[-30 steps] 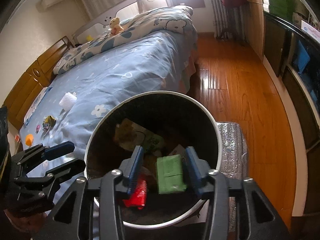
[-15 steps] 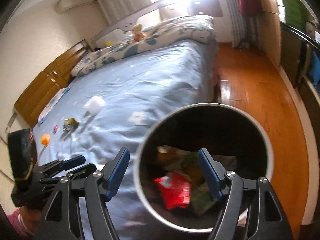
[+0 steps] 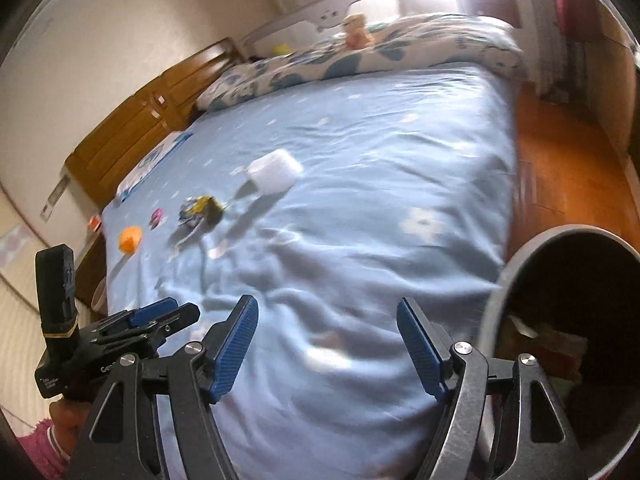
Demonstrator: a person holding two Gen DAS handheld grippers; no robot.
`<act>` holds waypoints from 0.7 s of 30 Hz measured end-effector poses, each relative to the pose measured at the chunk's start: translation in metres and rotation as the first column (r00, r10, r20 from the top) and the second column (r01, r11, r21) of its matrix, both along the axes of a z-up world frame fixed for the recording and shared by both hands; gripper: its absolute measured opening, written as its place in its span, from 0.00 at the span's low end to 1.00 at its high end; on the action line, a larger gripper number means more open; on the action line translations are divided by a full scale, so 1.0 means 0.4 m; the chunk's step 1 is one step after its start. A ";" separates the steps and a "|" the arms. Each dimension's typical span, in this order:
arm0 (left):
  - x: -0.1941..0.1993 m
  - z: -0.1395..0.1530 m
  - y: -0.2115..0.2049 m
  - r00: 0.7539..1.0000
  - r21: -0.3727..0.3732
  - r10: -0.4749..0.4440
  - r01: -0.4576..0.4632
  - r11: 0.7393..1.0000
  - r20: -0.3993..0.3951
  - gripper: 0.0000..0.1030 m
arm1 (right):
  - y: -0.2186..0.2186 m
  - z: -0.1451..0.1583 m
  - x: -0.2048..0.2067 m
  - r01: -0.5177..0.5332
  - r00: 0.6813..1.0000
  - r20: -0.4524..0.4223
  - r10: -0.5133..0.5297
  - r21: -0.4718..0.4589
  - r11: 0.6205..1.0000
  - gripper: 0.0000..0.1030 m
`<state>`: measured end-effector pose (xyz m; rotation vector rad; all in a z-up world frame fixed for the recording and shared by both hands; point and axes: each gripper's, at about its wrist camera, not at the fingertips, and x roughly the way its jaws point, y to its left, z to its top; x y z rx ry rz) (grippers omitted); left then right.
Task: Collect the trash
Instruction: 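Move both open tools back over the remaining trash on the bed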
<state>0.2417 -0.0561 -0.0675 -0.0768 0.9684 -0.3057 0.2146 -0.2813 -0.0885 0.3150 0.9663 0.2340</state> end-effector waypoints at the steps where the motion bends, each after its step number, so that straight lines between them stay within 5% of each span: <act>1: 0.005 -0.003 0.018 1.000 0.002 0.016 -0.016 1.000 -0.003 0.56 | 0.018 -0.002 0.012 -0.013 1.000 0.001 0.013 -0.001 1.000 0.72; 21: 0.188 -0.063 0.161 0.986 0.047 0.162 -0.161 0.986 -0.029 0.58 | 0.203 -0.089 0.231 -0.136 0.991 -0.022 0.136 -0.037 0.990 0.72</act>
